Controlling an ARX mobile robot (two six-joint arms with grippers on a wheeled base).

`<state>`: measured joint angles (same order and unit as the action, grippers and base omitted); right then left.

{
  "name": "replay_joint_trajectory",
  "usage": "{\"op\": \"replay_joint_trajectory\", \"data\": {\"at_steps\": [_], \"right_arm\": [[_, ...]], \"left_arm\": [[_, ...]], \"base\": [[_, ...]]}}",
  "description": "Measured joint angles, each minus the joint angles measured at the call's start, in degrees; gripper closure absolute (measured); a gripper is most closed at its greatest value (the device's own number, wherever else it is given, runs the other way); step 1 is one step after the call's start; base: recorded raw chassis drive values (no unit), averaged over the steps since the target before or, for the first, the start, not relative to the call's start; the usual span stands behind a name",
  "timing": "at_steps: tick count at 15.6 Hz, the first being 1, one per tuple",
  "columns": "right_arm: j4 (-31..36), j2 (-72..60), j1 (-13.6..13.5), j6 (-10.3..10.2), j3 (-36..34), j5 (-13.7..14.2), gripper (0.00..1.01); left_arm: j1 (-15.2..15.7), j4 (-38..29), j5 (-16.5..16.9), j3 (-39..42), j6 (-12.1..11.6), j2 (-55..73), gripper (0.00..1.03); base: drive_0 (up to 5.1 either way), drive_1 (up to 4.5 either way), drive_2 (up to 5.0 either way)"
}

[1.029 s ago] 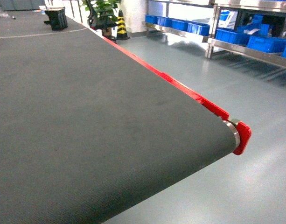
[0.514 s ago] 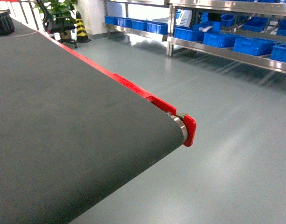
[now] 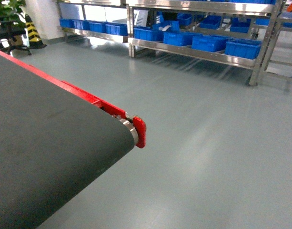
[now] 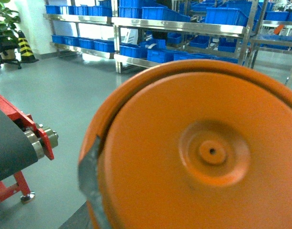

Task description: Sort blue parts and orange caps into right shelf containers

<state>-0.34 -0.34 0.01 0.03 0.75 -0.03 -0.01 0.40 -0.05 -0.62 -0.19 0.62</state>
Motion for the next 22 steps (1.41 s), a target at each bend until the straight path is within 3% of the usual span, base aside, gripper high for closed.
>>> {"op": "replay_joint_trajectory", "data": {"at_steps": [22], "right_arm": [[-0.02, 0.02, 0.00, 0.00, 0.00, 0.00, 0.55]], "left_arm": [[0.00, 0.00, 0.00, 0.00, 0.00, 0.00, 0.61]], "base": [[-1.6, -1.62, -1.6]]}}
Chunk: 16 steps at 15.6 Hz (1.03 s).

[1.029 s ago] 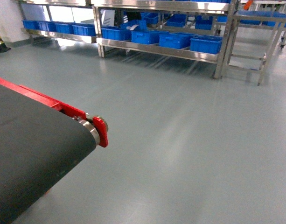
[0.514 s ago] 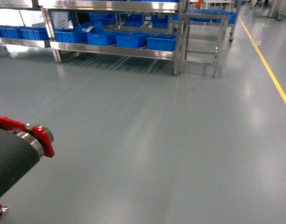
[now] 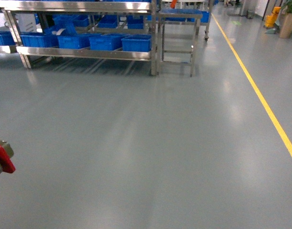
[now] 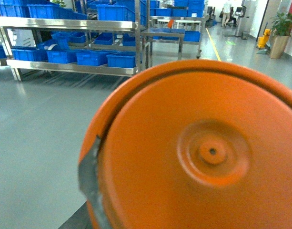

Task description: Sort blue parts and orange caps into right shelf containers

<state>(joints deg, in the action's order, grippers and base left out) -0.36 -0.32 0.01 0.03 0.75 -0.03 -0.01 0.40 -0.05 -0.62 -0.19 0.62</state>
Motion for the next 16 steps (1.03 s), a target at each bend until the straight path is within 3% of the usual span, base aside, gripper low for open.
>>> {"op": "replay_joint_trajectory", "data": {"at_steps": [7, 16], "right_arm": [[0.00, 0.00, 0.00, 0.00, 0.00, 0.00, 0.55], [0.22, 0.00, 0.00, 0.00, 0.00, 0.00, 0.55]], "left_arm": [[0.00, 0.00, 0.00, 0.00, 0.00, 0.00, 0.61], [-0.04, 0.02, 0.02, 0.00, 0.00, 0.00, 0.61]], "base": [[-1.6, -1.62, -1.6], [0.1, 4.32, -4.2]]}}
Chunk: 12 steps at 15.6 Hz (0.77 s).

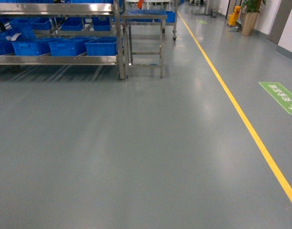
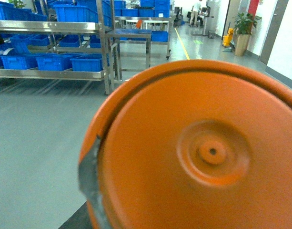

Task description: Sort blue parts and orange caps into right shelf containers

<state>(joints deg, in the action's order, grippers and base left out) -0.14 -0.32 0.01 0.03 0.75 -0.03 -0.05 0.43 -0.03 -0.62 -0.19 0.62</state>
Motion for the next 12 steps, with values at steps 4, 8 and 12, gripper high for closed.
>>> {"op": "replay_joint_trajectory", "data": {"at_steps": [4, 8, 12], "right_arm": [[-0.20, 0.00, 0.00, 0.00, 0.00, 0.02, 0.55], [-0.15, -0.02, 0.00, 0.00, 0.00, 0.00, 0.55], [-0.13, -0.02, 0.00, 0.00, 0.00, 0.00, 0.55]], "left_arm": [[0.00, -0.20, 0.09, 0.00, 0.00, 0.00, 0.61], [0.00, -0.04, 0.02, 0.00, 0.00, 0.00, 0.61], [0.00, 0.02, 0.02, 0.00, 0.00, 0.00, 0.61]], "base": [[0.0, 4.33, -4.3], [0.0, 4.32, -4.3], [0.0, 4.29, -4.3]]}}
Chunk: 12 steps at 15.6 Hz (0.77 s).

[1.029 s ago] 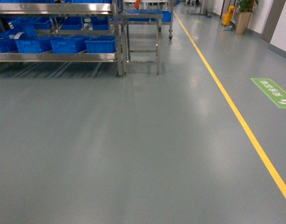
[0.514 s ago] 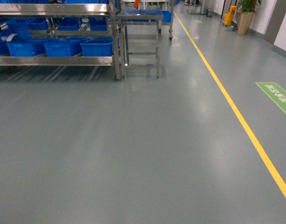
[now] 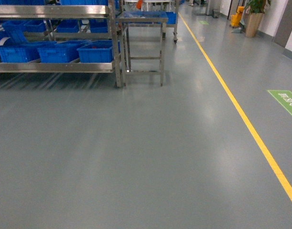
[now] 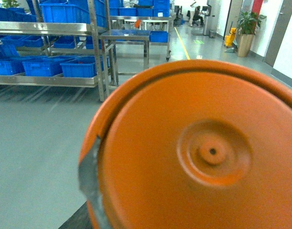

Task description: Sort blue parts and orange caps into right shelf containers

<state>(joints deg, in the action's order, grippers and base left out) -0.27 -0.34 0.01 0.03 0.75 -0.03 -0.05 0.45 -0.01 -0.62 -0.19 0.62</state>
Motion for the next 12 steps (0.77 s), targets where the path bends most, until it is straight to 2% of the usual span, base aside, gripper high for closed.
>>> {"op": "replay_joint_trajectory", "data": {"at_steps": [12], "right_arm": [[-0.09, 0.00, 0.00, 0.00, 0.00, 0.00, 0.55]], "left_arm": [[0.00, -0.11, -0.04, 0.00, 0.00, 0.00, 0.61]], "base": [[0.0, 4.28, -4.3]]}}
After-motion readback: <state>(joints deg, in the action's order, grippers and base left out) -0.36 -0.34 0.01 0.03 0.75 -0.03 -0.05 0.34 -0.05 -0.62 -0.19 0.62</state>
